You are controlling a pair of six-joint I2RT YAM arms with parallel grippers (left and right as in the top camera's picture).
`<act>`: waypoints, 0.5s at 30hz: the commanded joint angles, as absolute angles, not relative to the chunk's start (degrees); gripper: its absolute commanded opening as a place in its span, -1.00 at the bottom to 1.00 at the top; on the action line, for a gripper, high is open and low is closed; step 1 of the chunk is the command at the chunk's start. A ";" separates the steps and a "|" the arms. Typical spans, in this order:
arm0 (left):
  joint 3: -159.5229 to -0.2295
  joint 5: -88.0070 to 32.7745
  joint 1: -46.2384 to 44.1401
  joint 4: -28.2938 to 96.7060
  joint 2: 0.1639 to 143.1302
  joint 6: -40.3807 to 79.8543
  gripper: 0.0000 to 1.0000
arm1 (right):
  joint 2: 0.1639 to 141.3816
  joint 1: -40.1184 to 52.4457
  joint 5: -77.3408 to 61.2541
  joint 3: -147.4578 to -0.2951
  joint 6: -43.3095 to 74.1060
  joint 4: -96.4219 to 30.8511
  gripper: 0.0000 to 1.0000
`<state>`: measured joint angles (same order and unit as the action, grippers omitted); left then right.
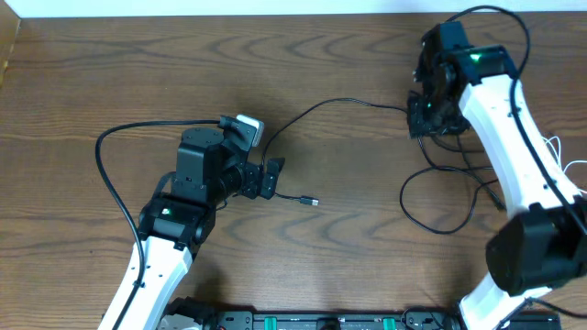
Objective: Untangle cables
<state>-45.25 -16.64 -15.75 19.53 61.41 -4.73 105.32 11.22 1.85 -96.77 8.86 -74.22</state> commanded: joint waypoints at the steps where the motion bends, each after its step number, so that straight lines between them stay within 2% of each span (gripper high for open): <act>1: -45.45 -17.54 -15.55 19.66 61.56 -5.48 0.97 | 108.18 11.22 0.45 -96.68 5.41 -74.98 -0.11; 10: -45.45 -17.54 -15.55 19.66 61.56 -5.48 0.97 | 111.87 11.22 0.45 -96.40 1.69 -75.44 -0.05; 15: -45.45 -17.52 -15.55 19.66 61.56 -5.50 0.98 | 112.97 11.40 -6.74 -95.46 -6.28 -76.86 0.03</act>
<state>-45.25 -16.67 -15.75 19.53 61.41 -4.73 111.63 11.22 -1.06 -96.60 0.47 -76.12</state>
